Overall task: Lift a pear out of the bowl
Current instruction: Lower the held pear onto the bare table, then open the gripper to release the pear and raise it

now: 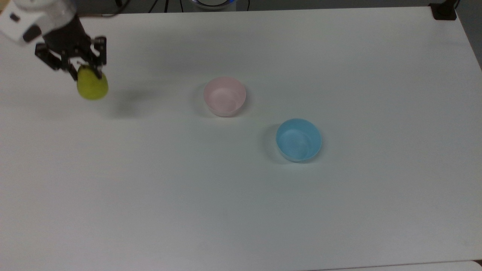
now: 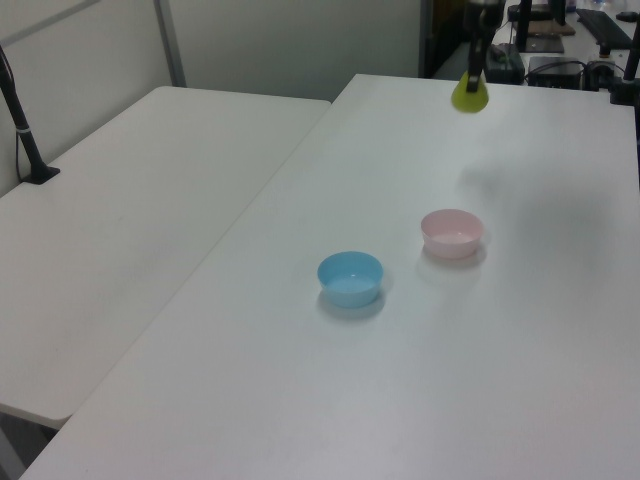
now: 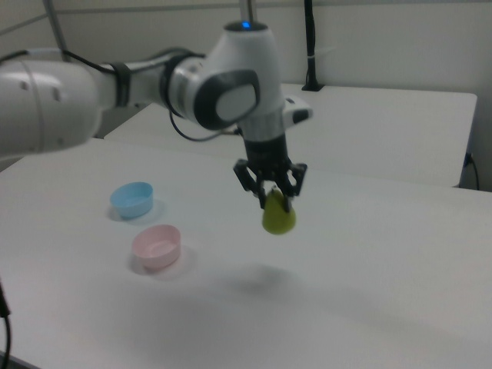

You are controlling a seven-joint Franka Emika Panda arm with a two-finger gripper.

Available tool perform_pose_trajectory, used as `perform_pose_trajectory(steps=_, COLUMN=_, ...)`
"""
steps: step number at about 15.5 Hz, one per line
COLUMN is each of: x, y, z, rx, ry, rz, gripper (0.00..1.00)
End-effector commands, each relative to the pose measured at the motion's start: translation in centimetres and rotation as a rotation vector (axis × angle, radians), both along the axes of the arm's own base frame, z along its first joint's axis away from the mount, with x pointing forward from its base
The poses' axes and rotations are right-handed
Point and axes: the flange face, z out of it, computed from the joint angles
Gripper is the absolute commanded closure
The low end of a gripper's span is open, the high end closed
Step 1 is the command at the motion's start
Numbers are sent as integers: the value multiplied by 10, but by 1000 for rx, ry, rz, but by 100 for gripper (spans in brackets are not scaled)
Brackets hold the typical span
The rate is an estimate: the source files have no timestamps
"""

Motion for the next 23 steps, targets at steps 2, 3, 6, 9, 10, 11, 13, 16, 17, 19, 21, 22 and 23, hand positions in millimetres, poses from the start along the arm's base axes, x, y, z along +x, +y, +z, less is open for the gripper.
perform_pose_trajectory(steps=2, x=23, y=-26, z=-68, rx=-2, ry=-21, rz=-11, gripper=100)
perform_pose_trajectory(steps=3, x=24, y=-30, z=-82, rx=3, ry=-1, rz=-14, gripper=100)
perform_pose_trajectory(steps=6, x=26, y=-32, z=-109, rx=13, ry=34, rz=-17, gripper=100)
perform_pose_trajectory(steps=9, x=28, y=-33, z=-117, rx=12, ry=26, rz=-19, gripper=100)
perform_pose_trajectory(steps=10, x=28, y=-33, z=-117, rx=12, ry=28, rz=-22, gripper=96)
perform_pose_trajectory(steps=11, x=28, y=-33, z=-117, rx=11, ry=28, rz=-27, gripper=77)
perform_pose_trajectory(steps=13, x=28, y=-33, z=-114, rx=9, ry=28, rz=-26, gripper=27)
perform_pose_trajectory(steps=16, x=25, y=-30, z=-100, rx=7, ry=19, rz=-39, gripper=0)
perform_pose_trajectory(steps=17, x=24, y=-28, z=-90, rx=6, ry=6, rz=-57, gripper=0)
perform_pose_trajectory(steps=19, x=21, y=-18, z=-62, rx=13, ry=-1, rz=-92, gripper=0)
perform_pose_trajectory(steps=21, x=13, y=-1, z=-29, rx=25, ry=13, rz=-123, gripper=0)
perform_pose_trajectory(steps=22, x=11, y=8, z=-11, rx=28, ry=-5, rz=-130, gripper=0)
perform_pose_trajectory(steps=23, x=8, y=16, z=5, rx=29, ry=-21, rz=-142, gripper=0)
